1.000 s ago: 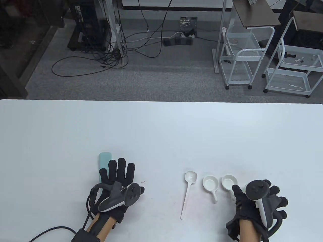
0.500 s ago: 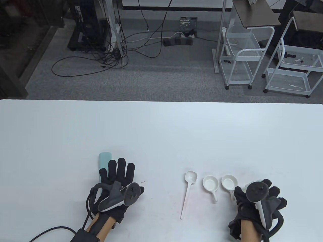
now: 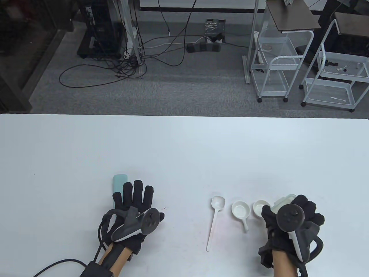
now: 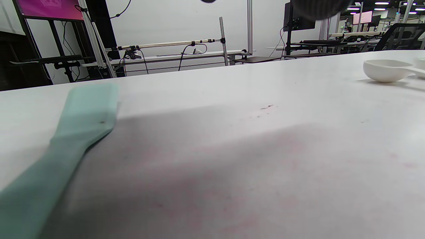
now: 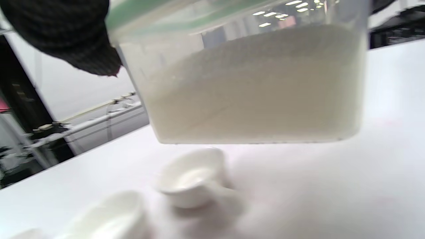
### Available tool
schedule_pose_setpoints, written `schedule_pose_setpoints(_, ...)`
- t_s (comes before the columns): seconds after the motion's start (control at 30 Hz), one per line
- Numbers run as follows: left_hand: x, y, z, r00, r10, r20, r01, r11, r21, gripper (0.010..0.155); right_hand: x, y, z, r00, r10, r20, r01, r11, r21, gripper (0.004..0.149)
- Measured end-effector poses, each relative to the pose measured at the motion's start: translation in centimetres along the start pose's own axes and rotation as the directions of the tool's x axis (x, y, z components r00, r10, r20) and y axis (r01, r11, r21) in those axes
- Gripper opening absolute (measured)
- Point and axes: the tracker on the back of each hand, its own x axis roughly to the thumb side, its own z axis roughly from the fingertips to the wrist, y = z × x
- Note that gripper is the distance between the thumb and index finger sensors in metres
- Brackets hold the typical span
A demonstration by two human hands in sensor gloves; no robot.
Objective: Scoop white sugar with coffee spoon and level it off using dessert spatula
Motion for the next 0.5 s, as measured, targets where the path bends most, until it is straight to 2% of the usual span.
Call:
schedule_pose_setpoints(0.1,-0.4,0.4,0.1,1.000,0.024,-0.009,-0.024,1.000,0.017,0.097,4.2,-0.1,1.9,0.989,-0.008,0.148,0.009,1.000,-0.006,0.109)
schedule_pose_setpoints(0.23,-1.2,0.6,0.1,0.998,0.048,-0.030,-0.047,0.998,0.028,0.097,9.8,1.8,4.9,0.946,-0.051,0.319,0.029,0.997,0.073,0.109)
schedule_pose_setpoints(0.33,-1.6,0.5,0.1,0.998,0.048,-0.041,-0.047,0.999,0.025,0.097,13.0,3.6,6.7,0.909,-0.039,0.415,-0.007,0.994,0.108,0.109)
schedule_pose_setpoints(0.5,-1.7,0.3,0.0,0.998,0.041,-0.044,-0.040,0.999,0.015,0.097,16.1,6.2,8.7,0.854,-0.083,0.514,-0.015,0.983,0.184,0.109)
